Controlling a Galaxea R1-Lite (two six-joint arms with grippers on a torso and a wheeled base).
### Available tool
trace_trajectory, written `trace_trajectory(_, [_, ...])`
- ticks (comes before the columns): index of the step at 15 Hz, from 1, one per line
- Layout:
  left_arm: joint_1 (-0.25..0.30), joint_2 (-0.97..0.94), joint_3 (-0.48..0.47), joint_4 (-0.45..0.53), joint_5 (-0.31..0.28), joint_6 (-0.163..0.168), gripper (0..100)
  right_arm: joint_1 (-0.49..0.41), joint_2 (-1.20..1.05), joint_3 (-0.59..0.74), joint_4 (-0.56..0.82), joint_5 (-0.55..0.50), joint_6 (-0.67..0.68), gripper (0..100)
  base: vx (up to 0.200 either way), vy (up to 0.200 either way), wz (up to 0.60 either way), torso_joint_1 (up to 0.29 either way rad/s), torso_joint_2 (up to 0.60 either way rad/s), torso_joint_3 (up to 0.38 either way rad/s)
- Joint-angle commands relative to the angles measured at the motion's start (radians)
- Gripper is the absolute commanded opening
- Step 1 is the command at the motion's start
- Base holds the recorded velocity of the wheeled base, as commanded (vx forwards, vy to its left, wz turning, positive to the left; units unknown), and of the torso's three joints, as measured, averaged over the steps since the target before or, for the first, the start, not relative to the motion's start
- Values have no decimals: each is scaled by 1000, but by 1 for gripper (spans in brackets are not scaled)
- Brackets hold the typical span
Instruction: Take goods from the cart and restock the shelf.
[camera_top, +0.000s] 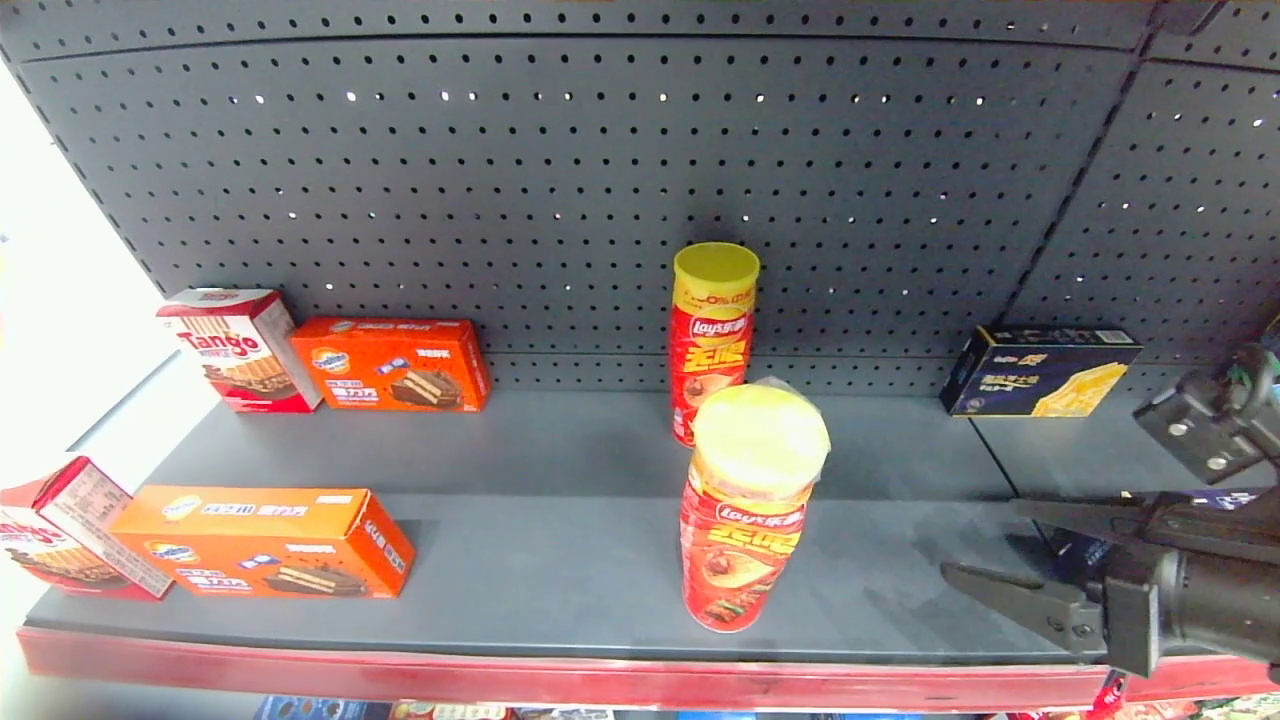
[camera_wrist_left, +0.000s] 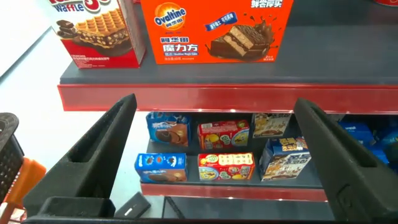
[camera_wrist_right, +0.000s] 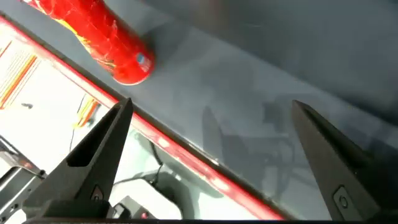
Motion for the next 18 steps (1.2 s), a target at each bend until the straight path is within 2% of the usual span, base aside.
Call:
trace_trajectory(1, [0,3,0,0,0,1,100,36,96,-29,-12,0,-1,100,0,0,0,0,0,0])
trace_trajectory(6, [0,3,0,0,-3,-7,100,105,209,-109,-14,0,-2,100,0,0,0,0,0,0])
trace_trajectory(18, [0,3,0,0,-1,-13,100,119,362,-233,-21,-1,-45,100,0,0,0,0,0,0])
